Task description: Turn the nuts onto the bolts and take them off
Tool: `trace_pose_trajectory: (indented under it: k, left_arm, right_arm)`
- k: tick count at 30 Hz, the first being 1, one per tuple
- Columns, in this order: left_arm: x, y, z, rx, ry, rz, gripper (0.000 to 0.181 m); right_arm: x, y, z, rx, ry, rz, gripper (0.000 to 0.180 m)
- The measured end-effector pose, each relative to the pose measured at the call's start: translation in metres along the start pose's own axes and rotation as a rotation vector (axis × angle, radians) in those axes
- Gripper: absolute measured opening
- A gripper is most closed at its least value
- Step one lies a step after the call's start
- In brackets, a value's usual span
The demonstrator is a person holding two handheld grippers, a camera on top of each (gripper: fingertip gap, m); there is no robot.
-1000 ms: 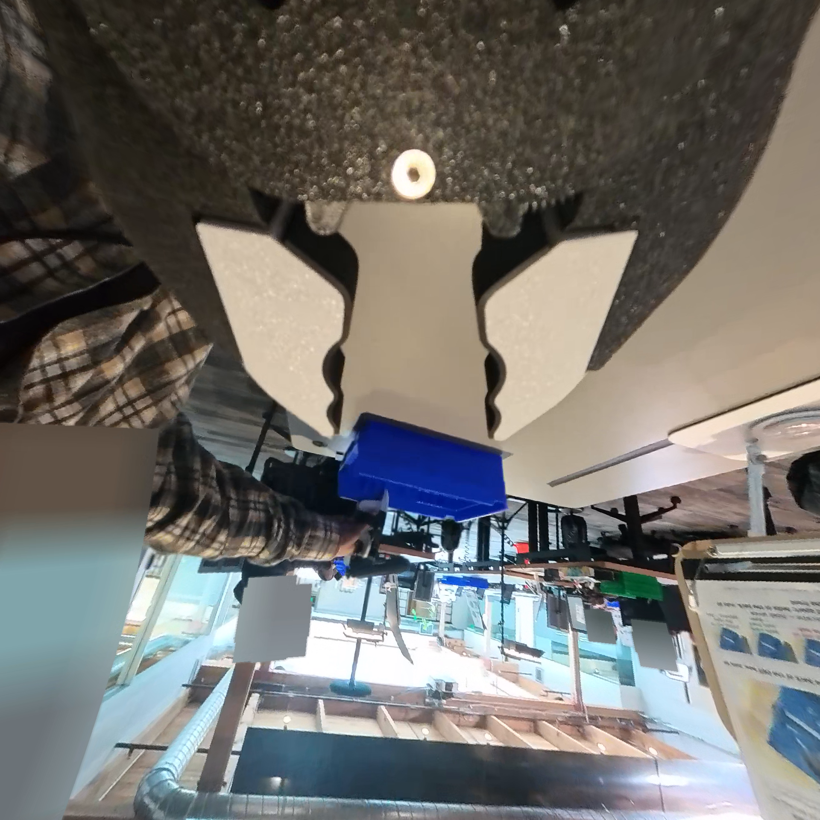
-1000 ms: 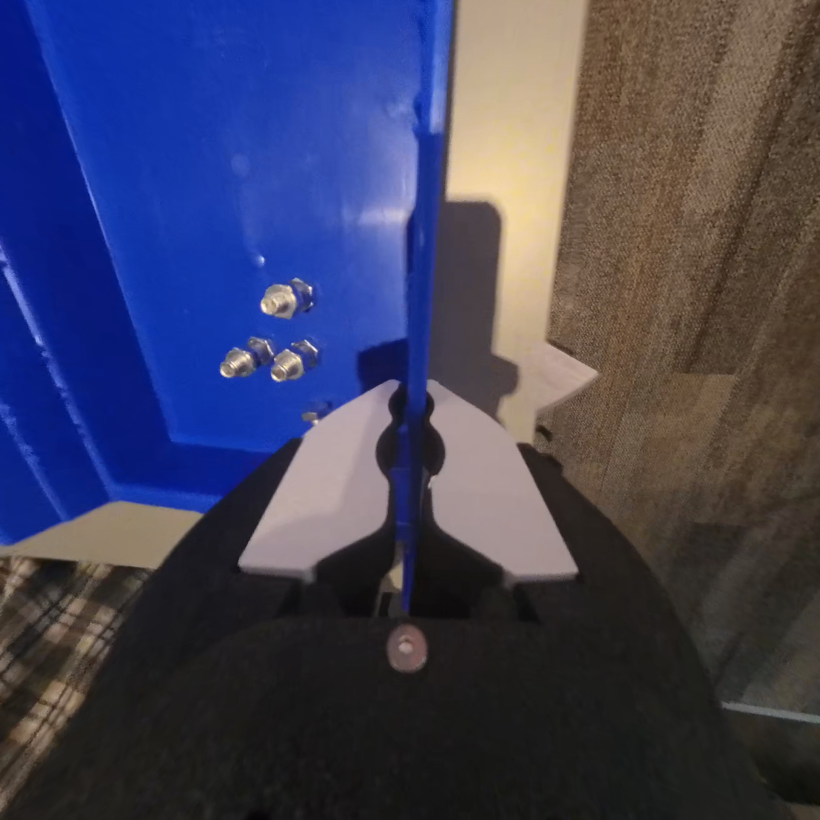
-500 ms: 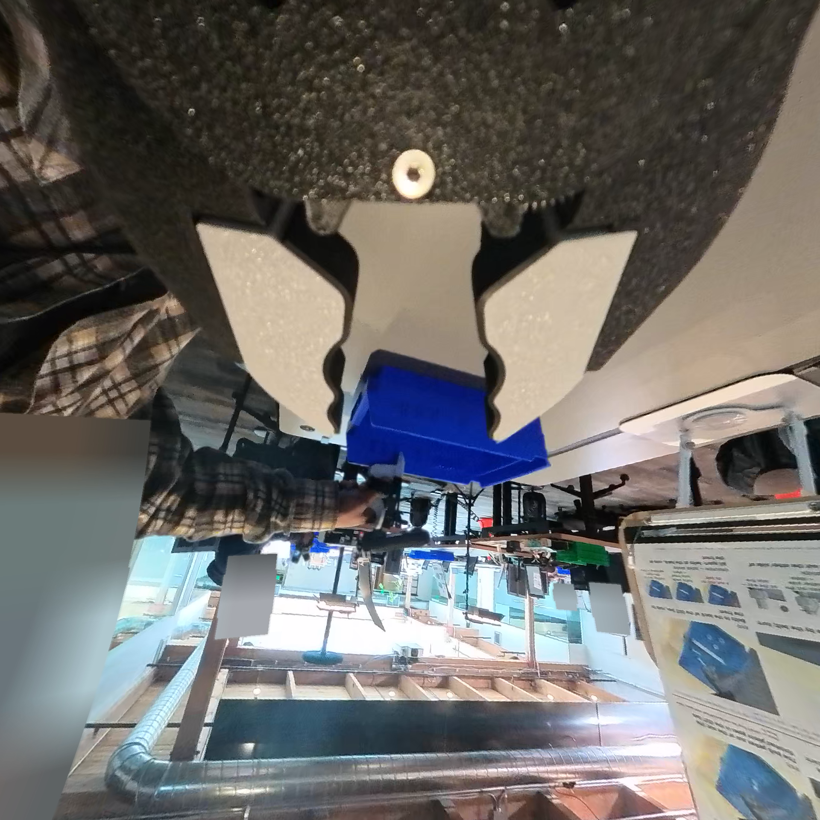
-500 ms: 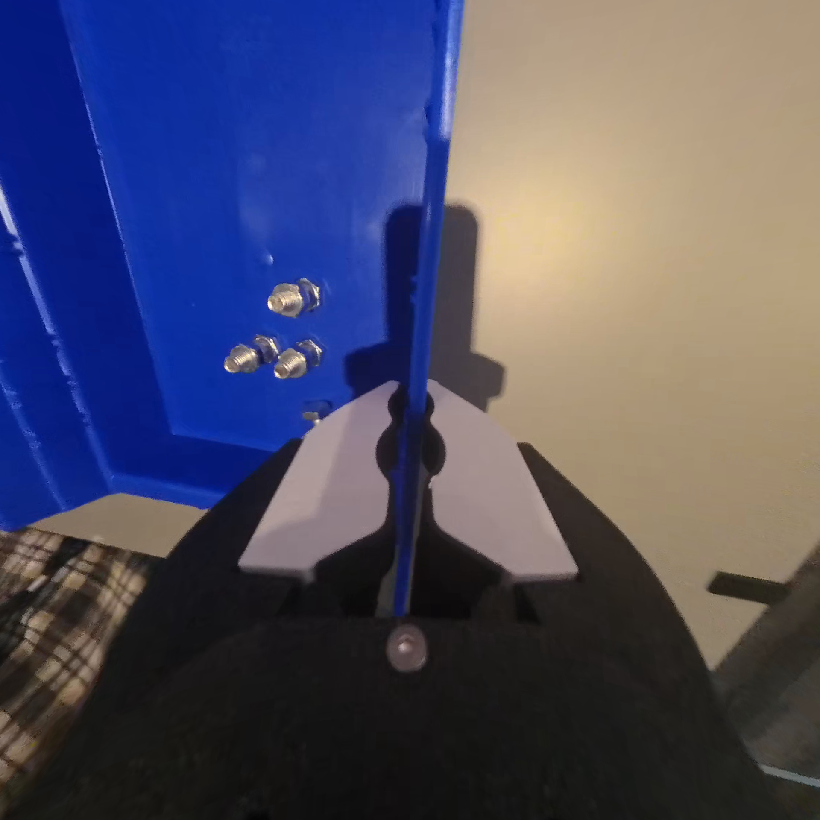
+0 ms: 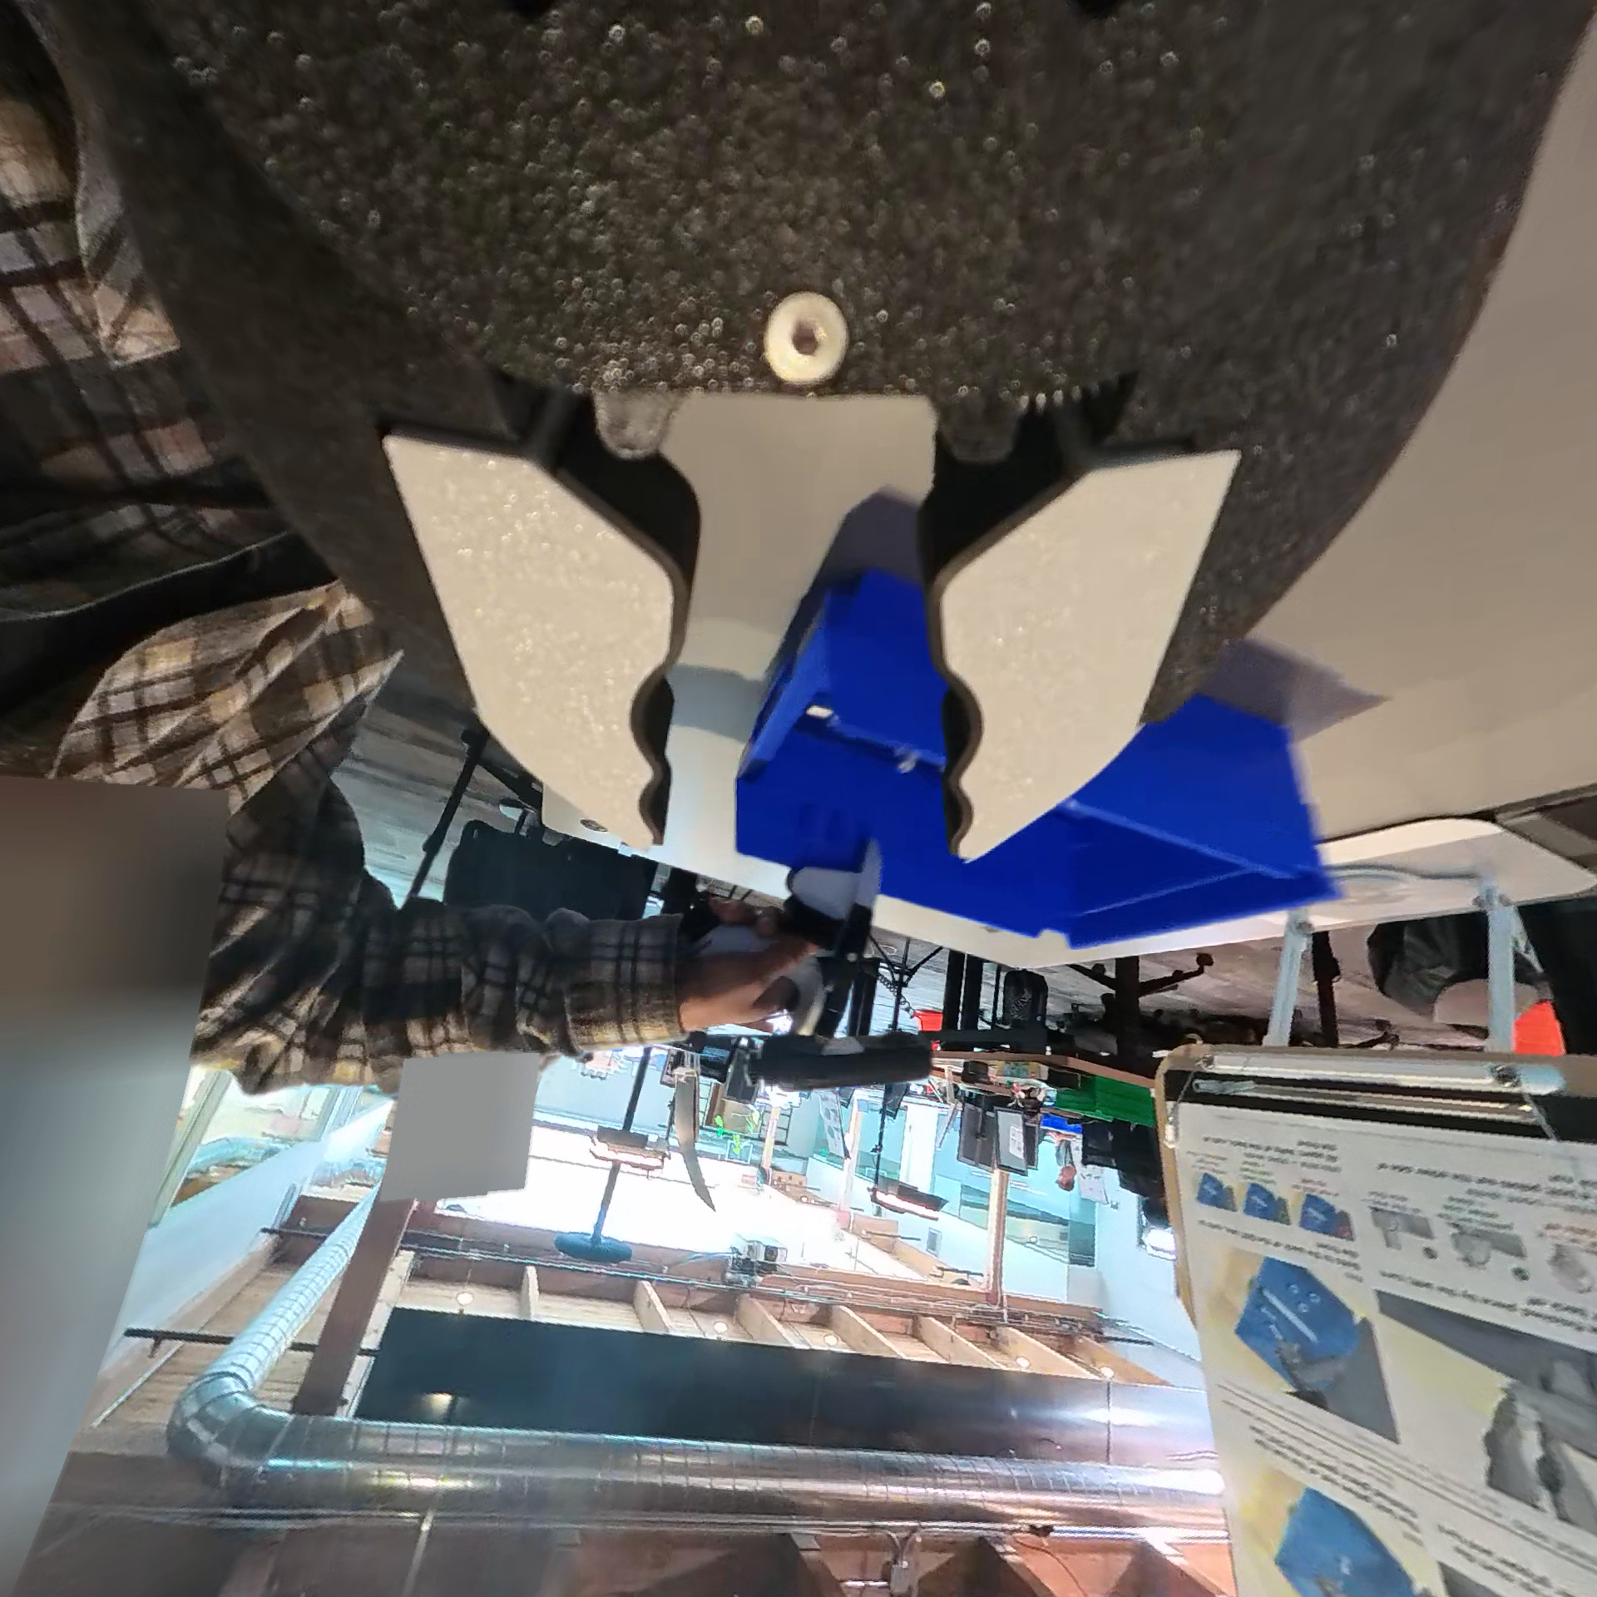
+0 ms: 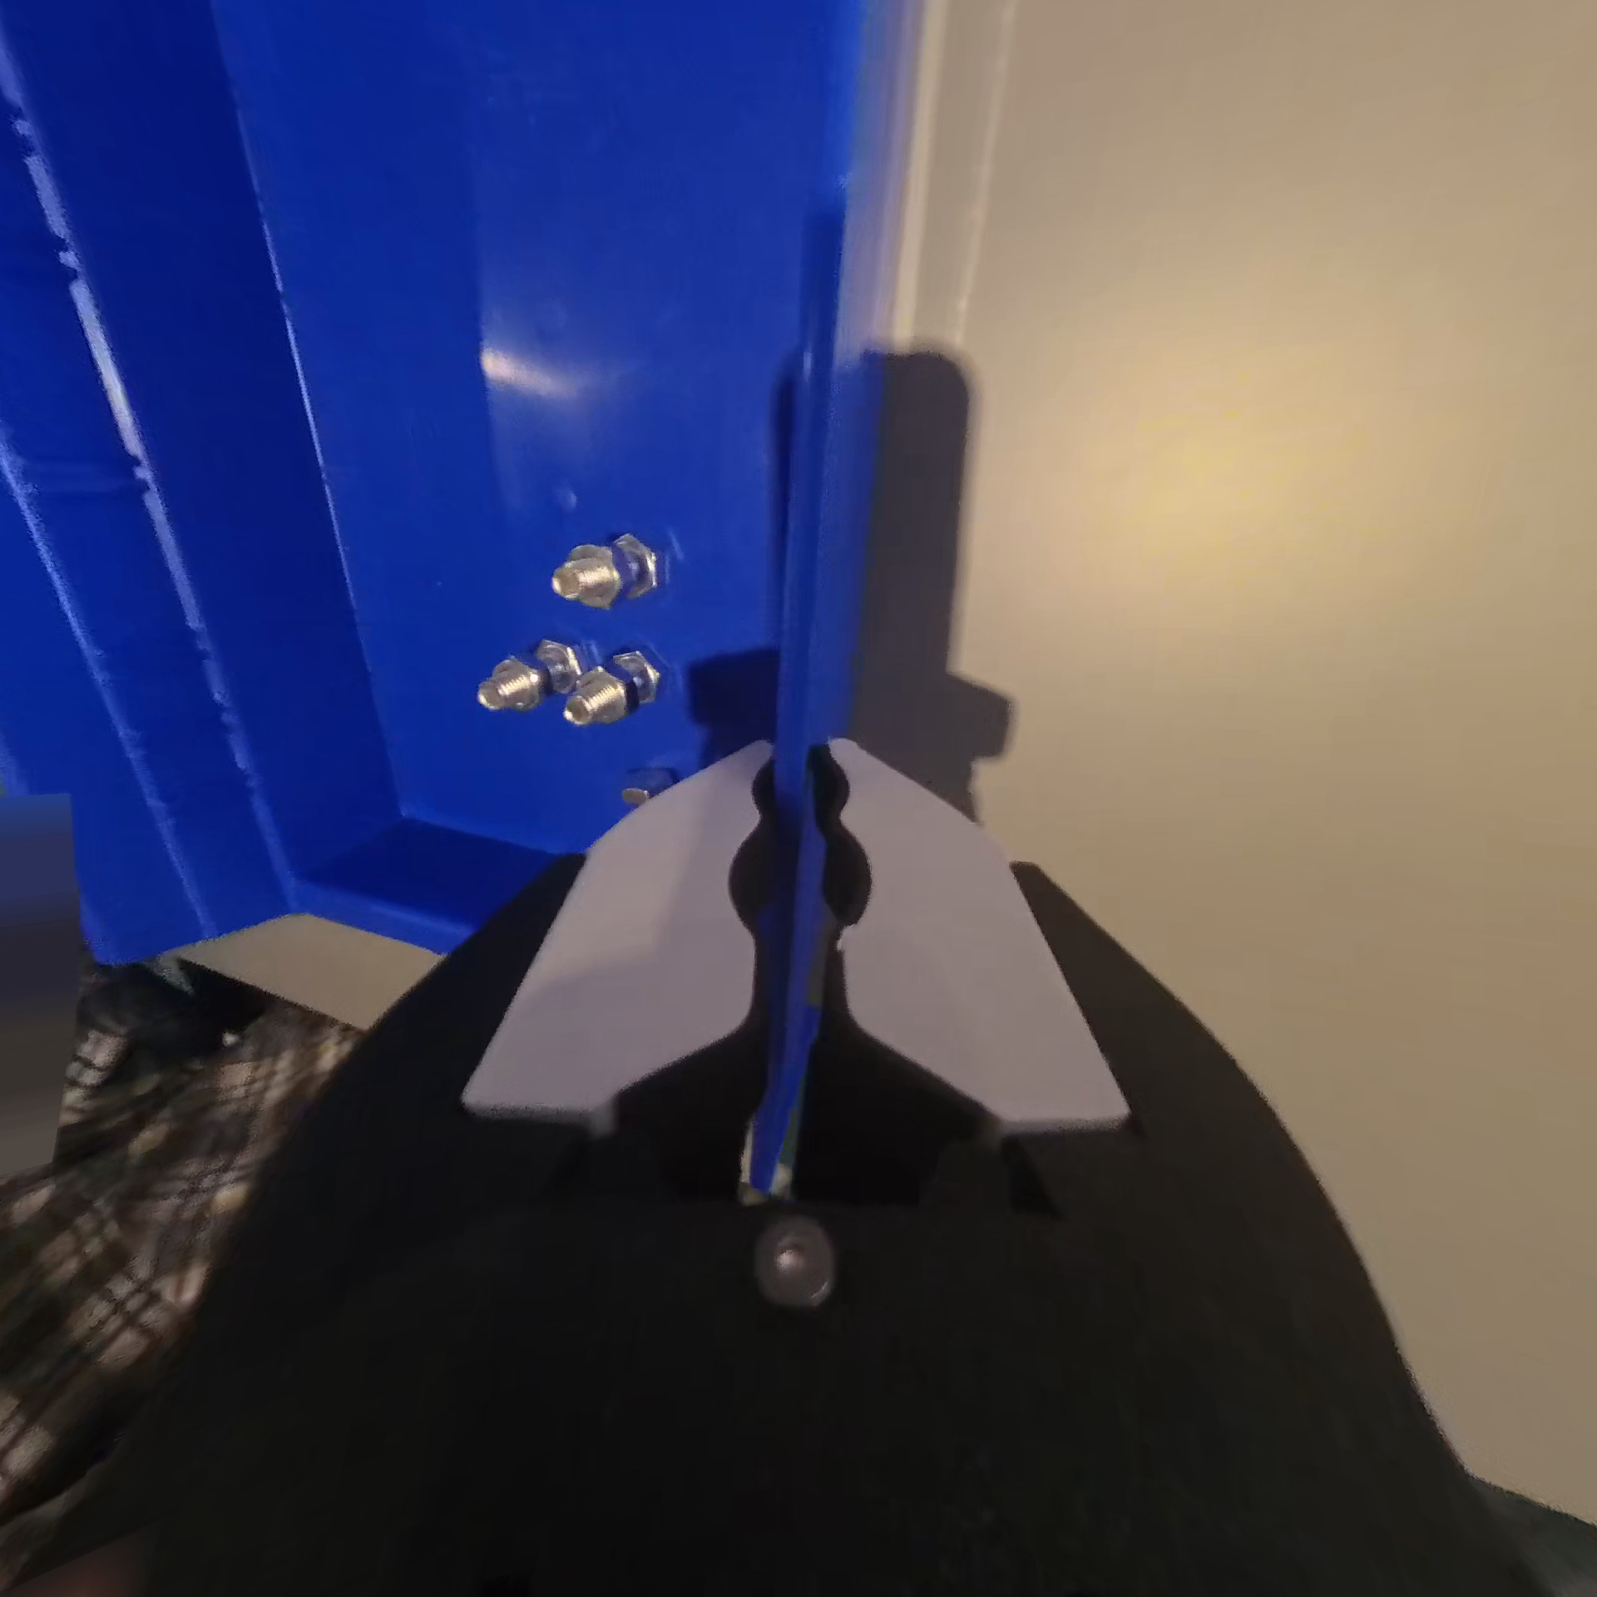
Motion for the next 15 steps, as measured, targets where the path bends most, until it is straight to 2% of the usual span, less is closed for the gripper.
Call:
trace_pose_trajectory:
  k: [9,15]
  left_arm:
    - [0.015,0.003,0.000,0.015,-0.010,0.016,0.060]
    - [0.020,0.006,0.002,0.012,-0.009,0.028,0.060]
  right_arm:
    - [-0.030,-0.093,-0.011,0.097,-0.063,0.036,0.007]
    - [-0.044,-0.135,-0.011,0.173,-0.085,0.030,0.008]
Point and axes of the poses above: each gripper's, where its closed fingertips meet, x back along the fingers, z out of its top, y = z × x across the jaws, the point moved 3 cm from there along x, back along the fingers, and after that the axes turned 11 degrees about -x, right-handed, at the moved point
